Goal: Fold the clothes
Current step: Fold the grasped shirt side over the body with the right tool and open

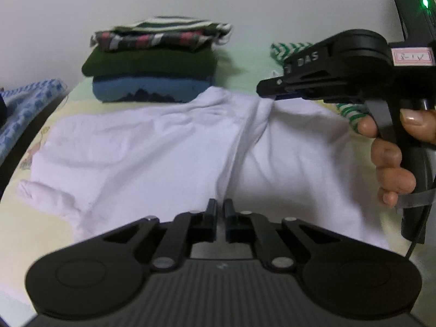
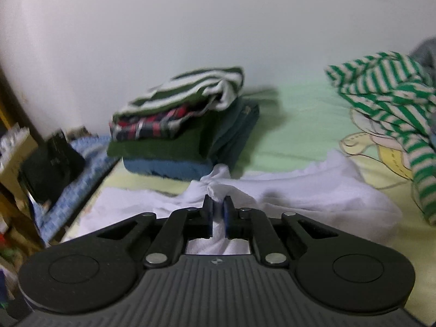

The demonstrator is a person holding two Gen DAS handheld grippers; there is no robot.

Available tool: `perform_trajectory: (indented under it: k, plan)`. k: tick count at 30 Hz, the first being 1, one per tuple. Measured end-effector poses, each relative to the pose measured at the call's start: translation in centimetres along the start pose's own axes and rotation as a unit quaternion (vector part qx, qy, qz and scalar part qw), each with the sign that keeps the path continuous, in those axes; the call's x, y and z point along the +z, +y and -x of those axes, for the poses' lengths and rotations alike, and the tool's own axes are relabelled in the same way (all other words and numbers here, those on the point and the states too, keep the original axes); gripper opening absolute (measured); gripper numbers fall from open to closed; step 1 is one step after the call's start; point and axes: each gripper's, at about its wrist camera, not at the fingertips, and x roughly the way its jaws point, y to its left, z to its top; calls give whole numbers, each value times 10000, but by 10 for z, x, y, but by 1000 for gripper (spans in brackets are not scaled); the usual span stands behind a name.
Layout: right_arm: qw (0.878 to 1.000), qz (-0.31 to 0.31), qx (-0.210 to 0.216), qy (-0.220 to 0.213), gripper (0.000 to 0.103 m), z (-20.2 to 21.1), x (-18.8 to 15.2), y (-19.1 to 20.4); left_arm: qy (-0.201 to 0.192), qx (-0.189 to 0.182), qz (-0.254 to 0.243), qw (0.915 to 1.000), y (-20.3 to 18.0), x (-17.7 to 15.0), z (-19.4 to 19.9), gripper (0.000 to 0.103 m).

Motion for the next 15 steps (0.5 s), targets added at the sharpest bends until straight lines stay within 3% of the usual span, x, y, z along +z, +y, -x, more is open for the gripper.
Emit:
perform_trajectory:
  k: [4,8,15]
  plan:
    - [9987,-471,91,-184,8,26,1,-26,-39,-371,-66,9993,-25,-2,14,2]
    - [9976,-653,-110,-202,8,43,-5,-55,25,-803,-296,9963,-62,-6,22,2]
    - [9944,-909,-500,-182,8,55,-18,-93,466,-1164,-611,9902,-115,-17,0,2]
